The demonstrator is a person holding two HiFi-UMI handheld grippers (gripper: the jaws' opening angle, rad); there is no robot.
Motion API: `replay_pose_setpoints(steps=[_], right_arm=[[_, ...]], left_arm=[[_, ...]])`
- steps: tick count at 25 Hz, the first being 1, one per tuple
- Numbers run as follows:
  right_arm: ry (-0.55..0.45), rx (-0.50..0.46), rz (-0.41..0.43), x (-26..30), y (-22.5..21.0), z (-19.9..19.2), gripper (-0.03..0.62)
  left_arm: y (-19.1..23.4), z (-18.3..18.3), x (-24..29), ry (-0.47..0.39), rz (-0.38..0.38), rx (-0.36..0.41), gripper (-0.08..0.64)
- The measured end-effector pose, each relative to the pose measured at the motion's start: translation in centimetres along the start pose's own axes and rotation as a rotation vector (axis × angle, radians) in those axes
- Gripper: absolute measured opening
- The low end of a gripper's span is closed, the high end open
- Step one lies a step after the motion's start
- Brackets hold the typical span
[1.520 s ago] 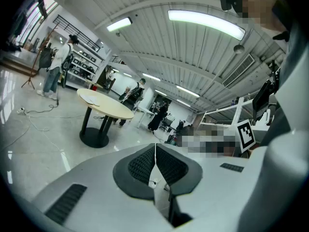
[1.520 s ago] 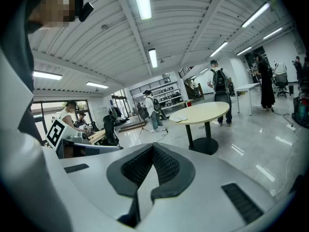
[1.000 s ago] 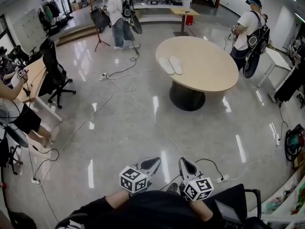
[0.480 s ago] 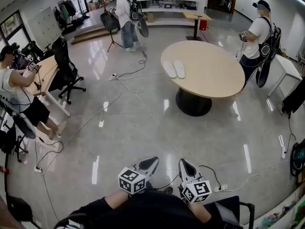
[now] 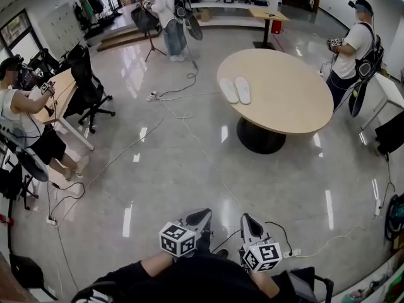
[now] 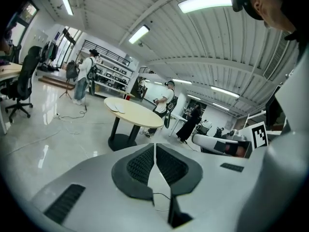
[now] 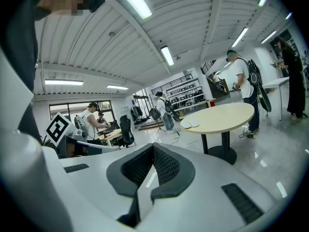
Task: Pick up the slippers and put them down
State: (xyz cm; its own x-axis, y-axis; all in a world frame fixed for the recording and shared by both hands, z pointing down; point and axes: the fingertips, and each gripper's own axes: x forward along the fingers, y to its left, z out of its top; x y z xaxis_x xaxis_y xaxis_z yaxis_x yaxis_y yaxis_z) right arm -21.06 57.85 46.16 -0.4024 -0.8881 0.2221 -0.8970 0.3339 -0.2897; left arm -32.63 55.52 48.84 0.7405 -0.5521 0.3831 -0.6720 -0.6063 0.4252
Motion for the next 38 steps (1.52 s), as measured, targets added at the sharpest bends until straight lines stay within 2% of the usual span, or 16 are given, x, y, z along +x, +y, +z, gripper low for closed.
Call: replay_pose_setpoints(steps=[7,14,20,25,29,33,38], right_arm=[[0.056,-0.032,-0.030,9.5,-4.8,3.1,0.006],[0.062,-0.038,-0.098,20.0,-7.3,7.4,0.006],[0.064,-0.041,-0.126,26.6,-10.2,10.5,0.006],[0.100,-0.036,-0.053,32.7,-13.5,10.7,0.006],[0.108,-0.031,0.051,39.3,-17.5,12.4,0.006],[0.092,-0.063,0.122,44.2,-23.7,16.6,0.006],[0.125,-0.040,0.166,46.1,-33.3,20.7,0.006]], left_arm=[[6.6,5.9,7.8,0.004,-0.024,0.003,0.023],[14.1,14.5,13.5,-0.021,-0.109,0.019,0.023],[19.3,18.5,17.0,-0.027,-0.098,-0.036,0.023],[23.0,21.1,20.6,-0.056,-0.024,-0.034,0.023],[24.1,25.4,25.0,-0.123,-0.023,0.007,0.023],[24.1,29.8,32.5,-0.154,-0.003,0.006,0.024],[22.1,33.3,41.4,-0.120,0.078,-0.039,0.025]])
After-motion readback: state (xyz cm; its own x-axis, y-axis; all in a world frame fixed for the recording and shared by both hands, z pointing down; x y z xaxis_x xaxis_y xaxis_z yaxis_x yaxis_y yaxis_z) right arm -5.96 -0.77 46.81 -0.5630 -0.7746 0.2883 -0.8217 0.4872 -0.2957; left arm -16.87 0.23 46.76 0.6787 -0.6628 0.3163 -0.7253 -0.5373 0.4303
